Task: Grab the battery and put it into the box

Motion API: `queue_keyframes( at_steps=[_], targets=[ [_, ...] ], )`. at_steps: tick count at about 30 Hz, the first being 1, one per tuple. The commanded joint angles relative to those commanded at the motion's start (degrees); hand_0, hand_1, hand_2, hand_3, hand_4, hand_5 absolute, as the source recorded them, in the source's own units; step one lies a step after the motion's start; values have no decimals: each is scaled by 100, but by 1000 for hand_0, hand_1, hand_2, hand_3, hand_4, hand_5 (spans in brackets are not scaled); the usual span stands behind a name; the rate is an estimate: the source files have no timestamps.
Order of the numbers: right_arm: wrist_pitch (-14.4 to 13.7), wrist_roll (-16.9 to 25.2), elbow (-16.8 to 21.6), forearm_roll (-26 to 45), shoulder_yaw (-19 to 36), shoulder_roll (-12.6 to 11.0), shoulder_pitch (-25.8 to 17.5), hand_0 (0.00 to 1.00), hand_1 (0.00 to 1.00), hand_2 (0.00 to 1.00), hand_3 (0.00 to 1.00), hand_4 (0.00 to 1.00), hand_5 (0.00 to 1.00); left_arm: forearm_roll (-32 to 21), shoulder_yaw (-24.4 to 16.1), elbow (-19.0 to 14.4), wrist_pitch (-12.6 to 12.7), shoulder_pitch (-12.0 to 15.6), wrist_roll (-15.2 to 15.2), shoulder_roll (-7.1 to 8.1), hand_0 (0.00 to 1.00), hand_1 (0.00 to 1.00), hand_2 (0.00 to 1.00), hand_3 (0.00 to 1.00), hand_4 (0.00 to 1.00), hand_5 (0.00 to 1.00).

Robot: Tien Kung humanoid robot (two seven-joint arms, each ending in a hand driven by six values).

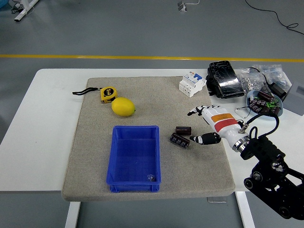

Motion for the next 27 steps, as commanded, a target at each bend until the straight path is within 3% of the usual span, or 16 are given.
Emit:
queue_keyframes(
  at_steps=[14, 27],
  targets=[
    [-192, 115, -1080, 436, -499, 488, 547, 632, 605, 629, 595, 895, 225, -67, 63, -1, 32, -57, -33, 9, 545, 551, 624, 587, 635, 606],
    [-224, 159, -1644, 791, -915, 754, 758, 632, 604, 622, 588, 880, 224, -49, 66, -10, 18, -97, -24, 5, 543, 551, 626, 586, 635, 607]
  ],
)
